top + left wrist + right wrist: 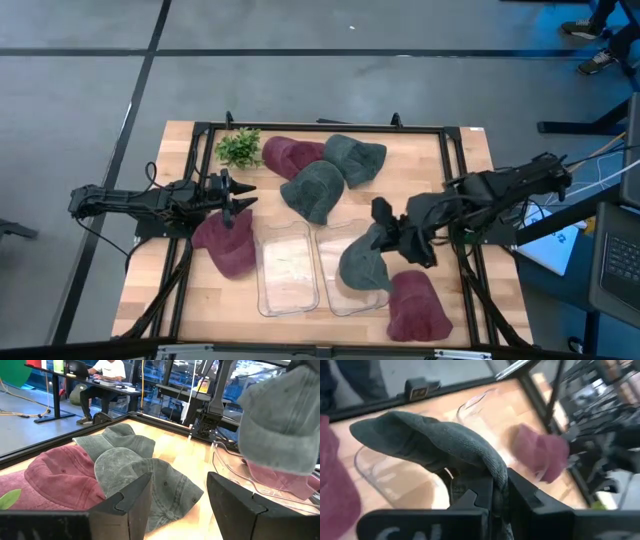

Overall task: Pick & Place hat
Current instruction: Put the bottom right black cap into the right transparent bin

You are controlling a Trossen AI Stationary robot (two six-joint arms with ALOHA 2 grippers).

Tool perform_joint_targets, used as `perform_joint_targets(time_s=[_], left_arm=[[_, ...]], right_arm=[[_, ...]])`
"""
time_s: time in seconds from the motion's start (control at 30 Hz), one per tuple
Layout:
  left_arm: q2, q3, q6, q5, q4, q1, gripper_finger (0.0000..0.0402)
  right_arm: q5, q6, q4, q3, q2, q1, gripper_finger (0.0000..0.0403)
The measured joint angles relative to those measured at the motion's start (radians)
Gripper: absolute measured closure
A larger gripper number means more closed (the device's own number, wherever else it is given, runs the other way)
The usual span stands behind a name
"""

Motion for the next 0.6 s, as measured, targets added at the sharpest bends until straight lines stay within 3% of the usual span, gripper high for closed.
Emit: perform_joint_targets(time_s=[0.27, 0.6], left_arm=[[0.000, 0.000, 0.000, 0.000, 0.000, 0.000, 0.0217], [0.000, 0.000, 0.000, 0.000, 0.000, 0.000, 0.0217]], right_arm=[[-0.132, -0.117, 0.037, -0.047, 0.058, -0.001, 0.0369], [-0.107, -0.200, 0.172, -0.168, 0.064, -0.018, 0.0368]])
